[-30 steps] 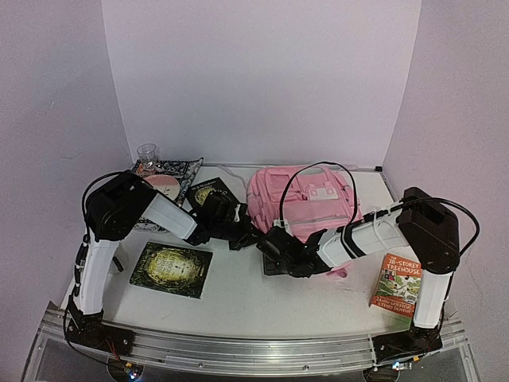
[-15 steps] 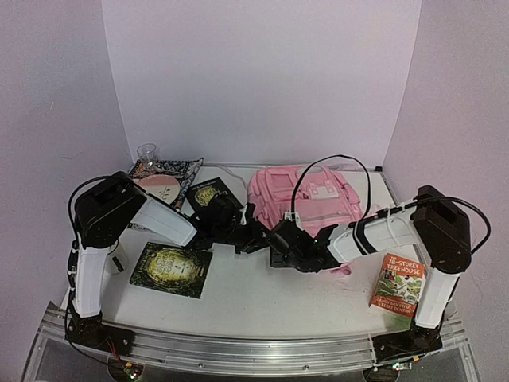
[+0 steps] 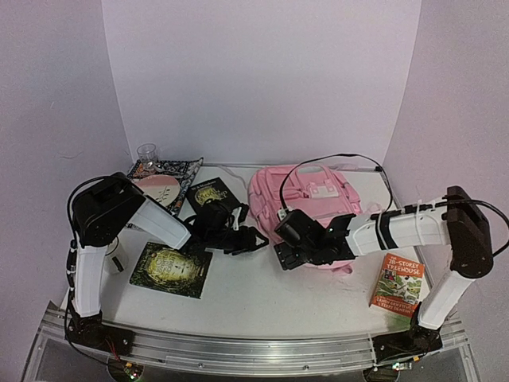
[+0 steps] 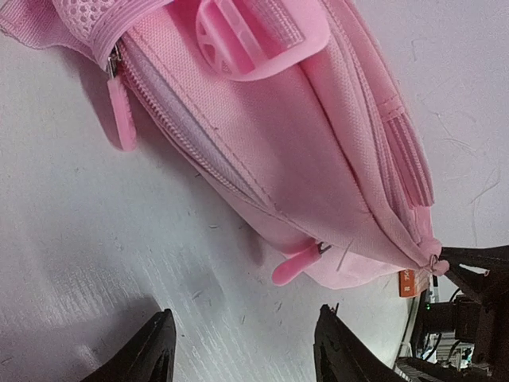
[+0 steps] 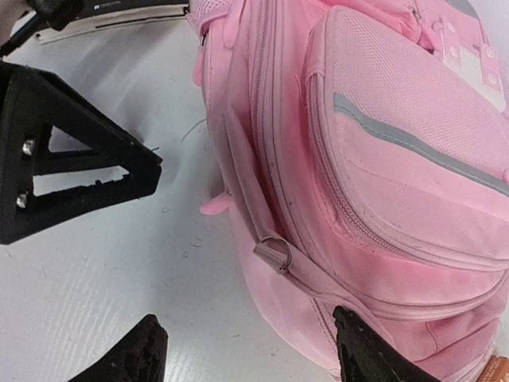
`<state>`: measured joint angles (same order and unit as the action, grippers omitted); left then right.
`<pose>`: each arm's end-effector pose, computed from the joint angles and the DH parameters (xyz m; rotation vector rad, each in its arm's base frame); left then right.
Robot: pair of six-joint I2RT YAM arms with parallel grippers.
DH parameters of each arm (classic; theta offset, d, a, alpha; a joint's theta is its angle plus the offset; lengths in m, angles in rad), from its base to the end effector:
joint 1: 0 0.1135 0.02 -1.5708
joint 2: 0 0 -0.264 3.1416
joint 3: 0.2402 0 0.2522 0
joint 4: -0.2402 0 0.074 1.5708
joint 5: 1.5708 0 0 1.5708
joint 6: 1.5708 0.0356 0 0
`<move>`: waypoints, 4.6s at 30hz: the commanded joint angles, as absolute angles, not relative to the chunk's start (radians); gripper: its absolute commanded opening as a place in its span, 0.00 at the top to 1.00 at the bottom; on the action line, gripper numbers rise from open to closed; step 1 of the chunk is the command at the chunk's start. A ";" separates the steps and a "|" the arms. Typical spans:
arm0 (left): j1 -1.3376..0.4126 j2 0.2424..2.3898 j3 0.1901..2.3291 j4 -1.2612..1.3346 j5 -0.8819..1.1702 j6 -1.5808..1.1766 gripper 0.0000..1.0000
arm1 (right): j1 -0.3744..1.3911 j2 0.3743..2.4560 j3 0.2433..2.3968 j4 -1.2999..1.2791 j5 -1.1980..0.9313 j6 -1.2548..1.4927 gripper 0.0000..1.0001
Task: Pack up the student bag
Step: Hold the largest pocket of the student bag, then pick up the largest pocket of the bag from the student bag, then unzip the largest pocket of the student bag.
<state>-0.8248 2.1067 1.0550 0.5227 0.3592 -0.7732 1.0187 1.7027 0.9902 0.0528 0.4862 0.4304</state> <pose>0.2766 -0.3177 0.1034 0.3050 2.3403 -1.2624 0.2044 0.3000 0.1958 -0.3720 2.1260 0.2978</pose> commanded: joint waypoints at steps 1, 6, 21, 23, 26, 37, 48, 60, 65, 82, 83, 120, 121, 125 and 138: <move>-0.841 2.063 1.057 0.544 0.323 -0.650 0.39 | 0.990 1.715 1.031 -0.043 0.568 0.311 0.27; -0.853 2.088 1.067 0.544 0.320 -0.632 0.39 | 0.963 1.733 1.047 -0.043 0.588 0.251 0.27; -0.854 2.059 1.043 0.544 0.293 -0.611 0.38 | 0.923 1.687 1.038 -0.065 0.567 0.132 0.25; -0.854 2.055 1.039 0.543 0.291 -0.607 0.38 | 0.917 1.692 1.040 -0.063 0.555 0.118 0.25; -0.854 2.054 1.042 0.544 0.300 -0.603 0.38 | 0.884 1.726 1.046 -0.060 0.534 0.105 0.26; -0.864 2.056 1.063 0.544 0.306 -0.555 0.38 | 0.851 1.792 1.107 -0.036 0.467 0.096 0.73; -0.869 2.066 1.118 0.546 0.311 -0.488 0.38 | 0.851 1.642 1.084 0.022 0.316 0.123 1.00; -0.868 2.100 1.193 0.546 0.341 -0.410 0.46 | 0.851 1.623 1.067 0.068 0.250 0.137 1.00; -0.868 2.138 1.242 0.546 0.378 -0.401 0.52 | 0.851 1.618 1.059 0.088 0.221 0.144 1.00; -0.868 2.174 1.228 0.546 0.401 -0.382 0.58 | 0.850 1.612 1.060 0.110 0.207 0.147 1.00; -0.868 2.177 1.230 0.546 0.400 -0.381 0.58 | 0.851 1.612 1.060 0.111 0.206 0.147 1.00; -1.058 2.019 1.085 0.608 0.456 -0.509 0.93 | 0.851 1.775 1.185 0.230 0.192 0.207 0.89; -1.058 2.019 1.075 0.613 0.439 -0.513 0.91 | 0.851 1.759 1.171 0.230 0.196 0.209 0.88; -1.058 2.041 1.051 0.617 0.414 -0.534 0.83 | 0.852 1.671 1.098 0.228 0.181 0.225 0.77; -1.052 1.934 0.867 0.639 0.353 -0.589 0.57 | 0.965 1.483 0.924 0.154 0.272 0.367 0.66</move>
<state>-1.0595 2.0360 0.9298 0.6026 0.3968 -0.5616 0.9013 1.5111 0.9560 0.1767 0.2052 0.2880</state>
